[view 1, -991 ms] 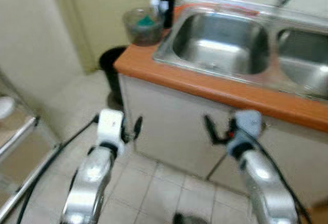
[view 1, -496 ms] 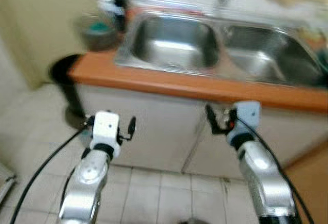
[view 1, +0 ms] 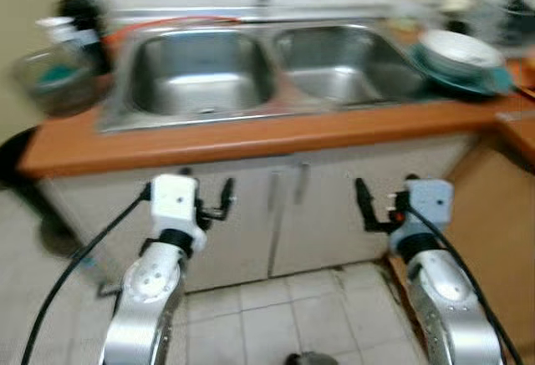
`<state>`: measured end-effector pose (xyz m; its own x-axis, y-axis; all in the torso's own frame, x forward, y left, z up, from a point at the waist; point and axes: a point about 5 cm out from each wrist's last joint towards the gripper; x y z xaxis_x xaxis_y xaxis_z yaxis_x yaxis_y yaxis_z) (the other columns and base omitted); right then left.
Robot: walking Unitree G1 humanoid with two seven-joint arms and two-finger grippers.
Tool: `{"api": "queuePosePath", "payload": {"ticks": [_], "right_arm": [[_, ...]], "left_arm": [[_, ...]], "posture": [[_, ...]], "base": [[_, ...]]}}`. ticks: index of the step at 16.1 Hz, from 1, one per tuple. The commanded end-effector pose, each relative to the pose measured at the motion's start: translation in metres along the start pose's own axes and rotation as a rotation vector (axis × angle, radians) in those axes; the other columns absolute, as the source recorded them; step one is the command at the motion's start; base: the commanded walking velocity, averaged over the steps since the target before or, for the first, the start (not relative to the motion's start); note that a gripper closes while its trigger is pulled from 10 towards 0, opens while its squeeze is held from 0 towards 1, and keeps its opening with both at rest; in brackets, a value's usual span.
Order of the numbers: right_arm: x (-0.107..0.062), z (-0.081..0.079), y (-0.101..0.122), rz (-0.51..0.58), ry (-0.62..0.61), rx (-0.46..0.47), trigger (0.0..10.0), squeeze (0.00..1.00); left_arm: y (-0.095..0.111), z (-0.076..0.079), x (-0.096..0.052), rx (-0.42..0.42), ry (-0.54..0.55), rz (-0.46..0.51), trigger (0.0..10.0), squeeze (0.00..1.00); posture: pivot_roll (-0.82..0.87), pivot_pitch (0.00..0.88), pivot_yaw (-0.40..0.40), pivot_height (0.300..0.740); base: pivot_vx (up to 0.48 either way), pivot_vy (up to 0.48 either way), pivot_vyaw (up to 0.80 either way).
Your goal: Kitchen organization
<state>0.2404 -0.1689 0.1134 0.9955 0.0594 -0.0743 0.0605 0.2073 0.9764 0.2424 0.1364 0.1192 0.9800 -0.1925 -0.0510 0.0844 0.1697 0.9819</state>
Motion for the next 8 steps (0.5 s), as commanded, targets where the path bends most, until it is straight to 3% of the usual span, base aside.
{"api": "queuePosePath", "payload": {"ticks": [1,3,4,6,8], "right_arm": [[-0.001,-0.003,0.011,0.035,0.002,-0.001,10.0,1.00],[-0.003,-0.006,0.016,0.024,0.023,-0.046,10.0,1.00],[-0.003,-0.007,0.017,0.033,0.029,-0.036,10.0,1.00],[-0.001,-0.012,0.023,0.040,0.077,-0.030,10.0,1.00],[0.008,-0.013,0.035,0.074,0.091,-0.041,10.0,1.00]], "left_arm": [[0.009,-0.001,0.000,-0.003,-0.003,0.030,10.0,0.00],[0.016,0.001,0.002,0.024,-0.007,0.081,10.0,0.00],[0.014,0.002,0.002,-0.014,-0.006,0.066,10.0,0.00],[0.009,0.002,0.000,0.010,0.010,0.028,10.0,0.00],[0.008,-0.001,-0.002,0.011,0.067,0.044,10.0,0.00]], "posture": [[-0.07,0.000,0.015,0.740],[-0.07,0.000,0.003,0.740],[-0.07,0.000,-0.002,0.740],[-0.07,0.000,-0.018,0.740],[-0.07,0.000,-0.027,0.740]], "base": [[0.000,0.000,-0.76],[0.000,0.000,-0.77],[0.000,0.000,0.00],[0.000,0.000,0.00],[0.000,-0.452,0.00]]}}
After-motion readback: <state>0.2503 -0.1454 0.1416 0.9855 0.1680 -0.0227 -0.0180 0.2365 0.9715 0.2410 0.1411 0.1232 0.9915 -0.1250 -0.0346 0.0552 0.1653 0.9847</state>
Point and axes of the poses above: a point about 5 cm out from each wrist's last joint towards the gripper, its own x axis pointing out of the wrist towards the gripper, its own y axis along the axis of the wrist's last joint, z = x × y, and after that the axes turned 11 degrees about -x, right-handed
